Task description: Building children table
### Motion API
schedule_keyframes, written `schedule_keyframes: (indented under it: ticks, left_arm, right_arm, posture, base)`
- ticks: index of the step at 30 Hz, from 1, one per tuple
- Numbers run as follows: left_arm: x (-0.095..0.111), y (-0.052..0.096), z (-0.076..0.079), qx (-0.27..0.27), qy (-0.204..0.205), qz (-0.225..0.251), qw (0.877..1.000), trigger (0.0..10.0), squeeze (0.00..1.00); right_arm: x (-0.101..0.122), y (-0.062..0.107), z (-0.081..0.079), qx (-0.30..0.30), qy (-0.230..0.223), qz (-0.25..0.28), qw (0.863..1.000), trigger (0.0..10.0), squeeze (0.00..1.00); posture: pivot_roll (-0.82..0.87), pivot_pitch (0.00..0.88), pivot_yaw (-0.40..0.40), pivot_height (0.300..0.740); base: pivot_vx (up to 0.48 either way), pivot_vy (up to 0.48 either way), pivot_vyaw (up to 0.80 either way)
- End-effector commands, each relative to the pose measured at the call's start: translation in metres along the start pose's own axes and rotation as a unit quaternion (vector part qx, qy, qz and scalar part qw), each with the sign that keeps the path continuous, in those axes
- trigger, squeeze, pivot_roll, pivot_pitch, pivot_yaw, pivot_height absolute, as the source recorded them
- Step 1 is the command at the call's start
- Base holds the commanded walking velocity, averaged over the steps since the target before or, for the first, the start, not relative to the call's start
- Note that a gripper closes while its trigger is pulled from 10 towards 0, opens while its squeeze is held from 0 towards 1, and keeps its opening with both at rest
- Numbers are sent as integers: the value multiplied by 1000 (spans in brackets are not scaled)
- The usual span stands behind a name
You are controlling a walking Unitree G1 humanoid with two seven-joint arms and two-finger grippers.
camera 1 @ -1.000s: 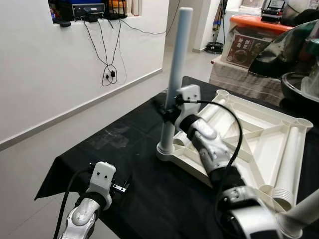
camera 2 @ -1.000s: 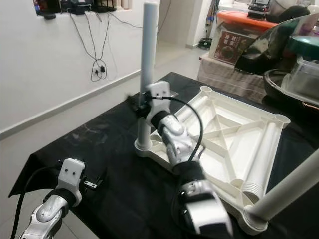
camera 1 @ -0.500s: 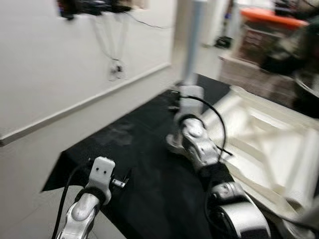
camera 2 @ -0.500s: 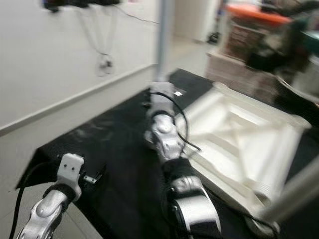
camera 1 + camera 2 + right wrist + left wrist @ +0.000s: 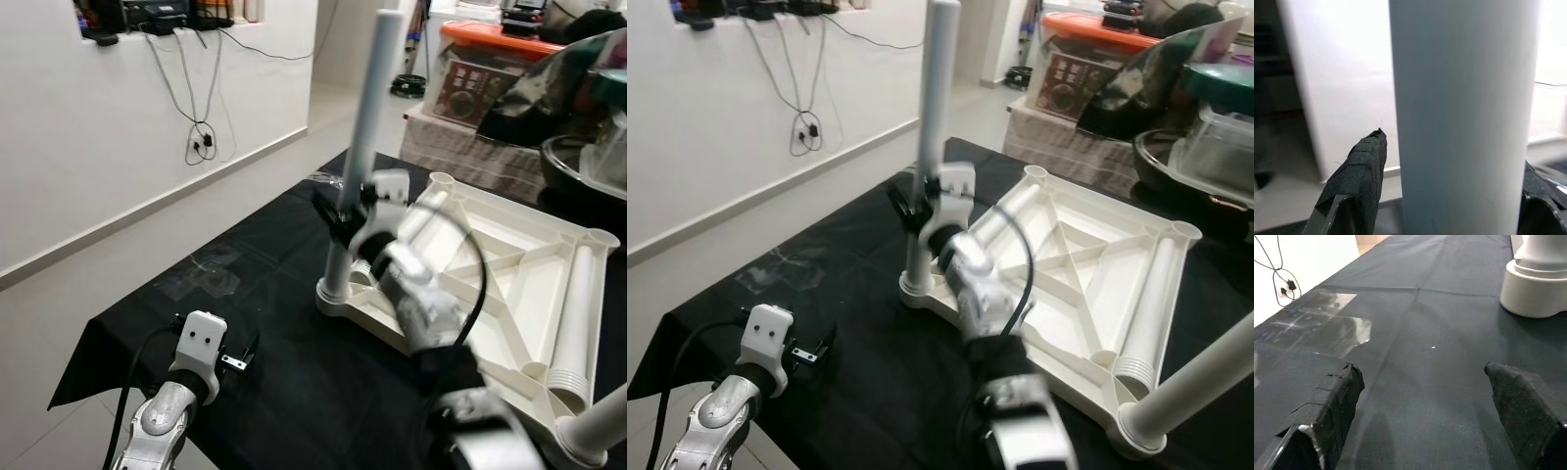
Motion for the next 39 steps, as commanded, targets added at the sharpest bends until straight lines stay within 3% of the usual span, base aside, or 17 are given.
schedule_keyframes:
  ticks: [1, 3, 4, 5, 13, 15, 16, 17, 18, 20, 29, 30, 31, 32, 34, 35, 39]
  left_arm:
    - [-4, 0, 2, -3, 3, -5, 1000, 10000, 0]
    - [-4, 0, 2, -4, 3, -4, 1000, 10000, 0]
    - [-3, 0, 2, -3, 3, -3, 1000, 10000, 0]
    - [-3, 1, 1, -3, 2, -3, 1000, 10000, 0]
    - [-4, 3, 0, -2, 1, -6, 1000, 10000, 0]
    - [-5, 4, 0, -4, 2, -8, 1000, 10000, 0]
    - [-5, 4, 0, -5, 2, -10, 1000, 10000, 0]
    - [-5, 4, 0, -5, 2, -10, 1000, 10000, 0]
    - [-6, 3, 0, -5, 2, -10, 1000, 10000, 0]
    - [-5, 0, 2, -10, 2, -10, 1000, 10000, 0]
    - [-3, -3, -1, -11, -1, -8, 1000, 10000, 0]
    - [-3, -3, -2, -9, -1, -7, 1000, 10000, 0]
    - [-3, -2, -2, -7, -1, -6, 1000, 10000, 0]
    - [-2, -2, -1, -7, 0, -6, 1000, 10000, 0]
    - [-2, -2, -1, -7, 0, -5, 1000, 10000, 0]
    - [-3, -1, 0, -7, 1, -6, 1000, 10000, 0]
    - [-2, -1, -1, -7, -1, -5, 1000, 10000, 0]
  right_arm:
    - [4, -10, -22, 95, 6, 17, 995, 10000, 0]
    - [1, -12, -28, 138, 1, 15, 990, 10000, 0]
    - [-4, -10, -41, 200, -2, 14, 980, 6039, 0]
    - [-7, -8, -49, 222, -10, 16, 975, 0, 0]
    - [-16, 3, -60, 225, -22, 3, 974, 0, 0]
    - [-31, 6, -49, 91, 1, -44, 995, 0, 0]
    - [-49, 9, -31, -61, 17, -113, 992, 2627, 0]
    - [-49, 9, -31, -61, 17, -113, 992, 2627, 0]
    - [-64, 18, -17, -188, 18, -165, 968, 10000, 0]
    - [-76, 36, -9, -297, 43, -203, 932, 10000, 0]
    - [-54, 29, -23, -236, 18, -125, 963, 10000, 0]
    - [-49, 23, -23, -205, 2, -107, 973, 10000, 1000]
    - [-44, 15, -25, -161, -26, -97, 982, 10000, 1000]
    - [-34, 6, -29, -103, -33, -73, 991, 10000, 16]
    - [-26, 1, -32, -63, -35, -57, 996, 10000, 16]
    - [-14, -4, -39, 18, -38, -29, 999, 10000, 0]
    - [-3, -5, -58, 197, 10, -2, 980, 10000, 0]
  posture:
    - [79, 0, -92, 740]
    - [79, 0, -92, 740]
    - [90, 0, -96, 740]
    - [89, 0, -94, 740]
    - [82, 0, -87, 740]
    - [68, 0, -77, 740]
    - [58, 0, -72, 740]
    - [58, 0, -72, 740]
    - [56, 0, -69, 740]
    - [55, 0, -64, 740]
    - [62, 0, -71, 740]
    - [66, 0, -74, 740]
    - [69, 0, -74, 740]
    - [76, 0, -75, 740]
    - [76, 0, -75, 740]
    - [76, 0, -75, 740]
    - [90, 0, -80, 740]
  base:
    - [0, 0, 0]
    - [0, 0, 0]
    - [0, 0, 0]
    - [0, 0, 0]
    - [0, 0, 0]
    - [0, 0, 0]
    - [0, 0, 0]
    - [0, 0, 0]
    - [0, 0, 0]
    - [0, 0, 0]
    - [0, 0, 0]
    - [0, 0, 0]
    - [0, 0, 0]
    - [0, 0, 0]
    - [0, 0, 0]
    - [0, 0, 0]
    - [0, 0, 0]
Point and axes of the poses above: a point about 5 cm out from each wrist's last joint towards the gripper, its own y axis pointing back from the gripper into the wrist, its own x axis along the axis of the wrist's last joint, z = x × y, the point moved 1 cm from there along -y, pointing out of the wrist towards the gripper, and after that the axes turned 7 degrees about y, right-handed, at the moved point
